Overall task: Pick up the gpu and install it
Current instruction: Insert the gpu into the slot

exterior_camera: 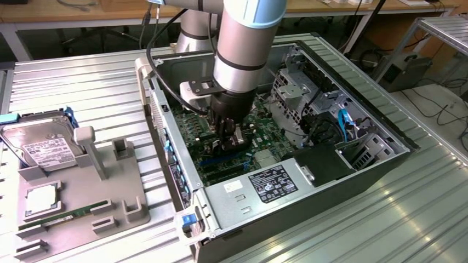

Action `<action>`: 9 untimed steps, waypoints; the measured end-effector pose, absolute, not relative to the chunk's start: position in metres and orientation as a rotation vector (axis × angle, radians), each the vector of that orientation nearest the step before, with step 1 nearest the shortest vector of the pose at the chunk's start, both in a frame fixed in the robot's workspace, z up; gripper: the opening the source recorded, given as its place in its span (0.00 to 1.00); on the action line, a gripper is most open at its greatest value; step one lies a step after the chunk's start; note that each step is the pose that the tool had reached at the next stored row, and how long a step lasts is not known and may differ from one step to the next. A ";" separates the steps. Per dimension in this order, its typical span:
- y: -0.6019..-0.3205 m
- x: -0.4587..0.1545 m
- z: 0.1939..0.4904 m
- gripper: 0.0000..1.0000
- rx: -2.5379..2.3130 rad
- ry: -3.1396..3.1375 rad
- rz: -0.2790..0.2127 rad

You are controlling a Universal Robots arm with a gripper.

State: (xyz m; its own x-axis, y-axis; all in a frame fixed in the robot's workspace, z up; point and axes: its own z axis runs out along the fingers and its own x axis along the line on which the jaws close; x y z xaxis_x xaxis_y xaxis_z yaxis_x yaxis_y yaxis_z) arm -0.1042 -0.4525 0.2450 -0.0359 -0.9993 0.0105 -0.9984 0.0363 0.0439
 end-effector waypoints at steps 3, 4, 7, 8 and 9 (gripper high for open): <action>-0.452 -0.104 0.245 0.26 2.154 -2.233 -0.038; -0.452 -0.104 0.245 0.26 2.154 -2.233 -0.037; -0.452 -0.104 0.245 0.26 2.154 -2.232 -0.037; -0.451 -0.104 0.246 0.26 2.154 -2.232 -0.037; -0.451 -0.105 0.246 0.26 2.154 -2.232 -0.037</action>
